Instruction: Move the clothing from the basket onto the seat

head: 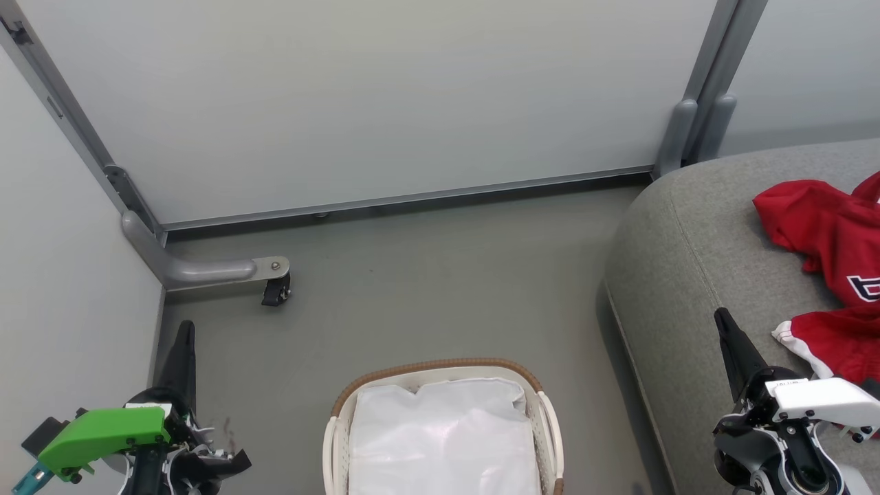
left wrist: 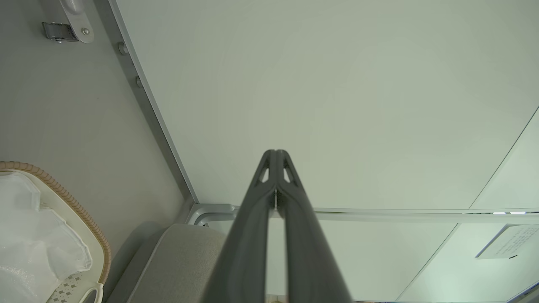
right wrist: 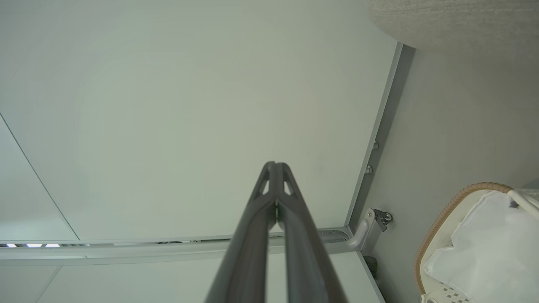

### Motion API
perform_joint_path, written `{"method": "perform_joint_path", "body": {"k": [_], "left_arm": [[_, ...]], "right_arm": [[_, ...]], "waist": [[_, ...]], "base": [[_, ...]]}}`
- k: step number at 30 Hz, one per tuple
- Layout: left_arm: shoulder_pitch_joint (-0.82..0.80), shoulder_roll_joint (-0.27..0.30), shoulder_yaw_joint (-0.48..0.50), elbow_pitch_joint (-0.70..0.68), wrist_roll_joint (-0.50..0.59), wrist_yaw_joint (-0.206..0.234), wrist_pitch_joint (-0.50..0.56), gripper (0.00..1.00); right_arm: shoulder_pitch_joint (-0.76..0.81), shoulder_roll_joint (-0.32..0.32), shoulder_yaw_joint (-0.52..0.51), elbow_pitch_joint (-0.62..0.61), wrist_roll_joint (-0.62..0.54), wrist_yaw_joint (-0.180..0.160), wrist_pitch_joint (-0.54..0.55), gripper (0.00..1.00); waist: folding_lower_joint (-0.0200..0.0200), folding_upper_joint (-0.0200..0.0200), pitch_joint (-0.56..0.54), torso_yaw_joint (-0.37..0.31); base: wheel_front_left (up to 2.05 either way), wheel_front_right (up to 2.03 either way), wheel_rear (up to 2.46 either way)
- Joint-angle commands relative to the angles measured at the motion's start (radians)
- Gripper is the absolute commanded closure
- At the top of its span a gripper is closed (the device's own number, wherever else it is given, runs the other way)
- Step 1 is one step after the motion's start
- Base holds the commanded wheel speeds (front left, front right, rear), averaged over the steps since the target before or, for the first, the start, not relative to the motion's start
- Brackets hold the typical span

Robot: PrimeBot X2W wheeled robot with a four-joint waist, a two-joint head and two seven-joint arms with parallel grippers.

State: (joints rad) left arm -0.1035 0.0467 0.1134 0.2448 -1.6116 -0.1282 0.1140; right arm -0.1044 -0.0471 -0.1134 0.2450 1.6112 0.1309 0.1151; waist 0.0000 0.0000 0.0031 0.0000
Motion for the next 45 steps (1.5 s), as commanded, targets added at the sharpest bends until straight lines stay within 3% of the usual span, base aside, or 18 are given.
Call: {"method": "perform_joint_path", "body": {"k": [1, 45], "left_arm": [[-0.011, 0.007, 0.002, -0.001, -0.003, -0.006, 0.003, 1.00], [-0.011, 0.007, 0.002, -0.001, -0.003, -0.006, 0.003, 1.00]], "right_arm": [[-0.007, -0.006, -0.002, -0.002, 0.004, 0.000, 0.001, 1.00], [-0.007, -0.006, -0.002, -0.002, 0.004, 0.000, 0.001, 1.00]], "waist": [[0.0000, 0.0000, 0.000, 0.000], [0.0000, 0.0000, 0.000, 0.000]], "base": [[0.00, 0.00, 0.00], [0.00, 0.00, 0.00]]}}
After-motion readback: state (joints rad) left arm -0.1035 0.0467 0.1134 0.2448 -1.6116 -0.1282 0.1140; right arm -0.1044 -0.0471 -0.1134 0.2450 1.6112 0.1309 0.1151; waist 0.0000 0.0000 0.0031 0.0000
